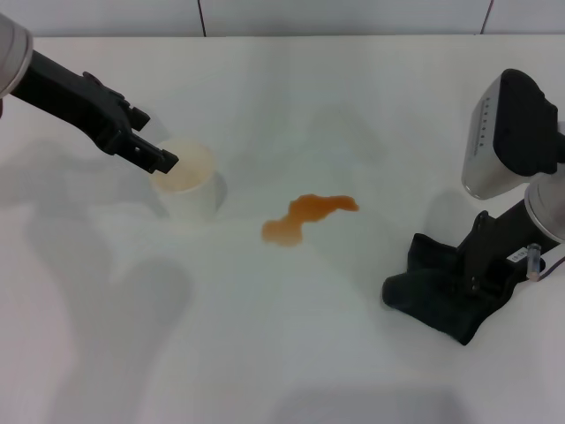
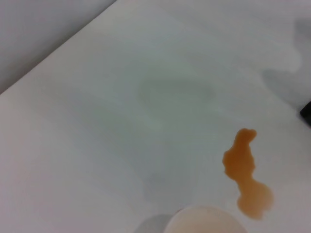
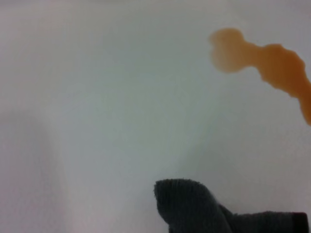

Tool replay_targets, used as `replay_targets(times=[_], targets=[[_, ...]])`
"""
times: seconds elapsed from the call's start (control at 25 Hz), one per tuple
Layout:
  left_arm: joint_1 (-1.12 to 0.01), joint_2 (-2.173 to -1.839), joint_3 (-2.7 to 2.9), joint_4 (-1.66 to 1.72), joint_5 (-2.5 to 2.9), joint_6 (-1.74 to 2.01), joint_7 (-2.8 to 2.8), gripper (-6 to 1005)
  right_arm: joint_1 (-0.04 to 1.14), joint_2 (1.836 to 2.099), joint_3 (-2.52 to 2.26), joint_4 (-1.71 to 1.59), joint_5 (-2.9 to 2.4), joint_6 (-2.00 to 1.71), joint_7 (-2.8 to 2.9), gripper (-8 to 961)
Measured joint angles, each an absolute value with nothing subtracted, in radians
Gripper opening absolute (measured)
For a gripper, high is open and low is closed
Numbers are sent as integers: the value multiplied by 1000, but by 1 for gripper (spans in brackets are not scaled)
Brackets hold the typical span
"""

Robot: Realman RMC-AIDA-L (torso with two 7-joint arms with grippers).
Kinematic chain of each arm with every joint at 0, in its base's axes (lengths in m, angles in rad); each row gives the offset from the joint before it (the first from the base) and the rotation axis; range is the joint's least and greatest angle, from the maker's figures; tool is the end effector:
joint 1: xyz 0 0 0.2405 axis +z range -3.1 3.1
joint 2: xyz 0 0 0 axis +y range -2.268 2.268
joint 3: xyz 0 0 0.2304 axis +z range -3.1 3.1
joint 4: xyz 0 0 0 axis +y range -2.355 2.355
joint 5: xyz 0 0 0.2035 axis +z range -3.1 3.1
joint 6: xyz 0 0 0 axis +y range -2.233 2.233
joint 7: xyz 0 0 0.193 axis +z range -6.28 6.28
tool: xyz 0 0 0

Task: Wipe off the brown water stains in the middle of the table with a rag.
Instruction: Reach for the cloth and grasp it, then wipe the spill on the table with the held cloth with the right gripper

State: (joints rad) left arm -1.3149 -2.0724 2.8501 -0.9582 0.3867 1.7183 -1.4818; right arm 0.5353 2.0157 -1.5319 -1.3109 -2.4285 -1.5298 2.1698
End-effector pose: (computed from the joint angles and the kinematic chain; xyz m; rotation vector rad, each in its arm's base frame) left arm -0.1862 0.3920 0.0286 -2.8221 -0.6579 0.2629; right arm 0.1987 0.3174 -0.0506 -2.9079 0.4251 -0.5843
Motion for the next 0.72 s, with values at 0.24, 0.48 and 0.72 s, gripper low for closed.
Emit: replay_targets(times=[0.24, 0.48, 0.72], targets=[[-1317, -2073, 2850, -955, 387, 1718, -1482, 861, 544, 2018, -1534, -1311, -2417, -1522, 2170, 134], [-1318, -2074, 2850, -935, 388, 1718, -1482, 862, 553, 2022, -1564, -1312, -2367, -1423, 2170, 136], [-1321, -2074, 2850, -928, 388, 1712, -1482, 862, 561, 2022, -1641, -1306, -2341, -1291, 2170, 137]])
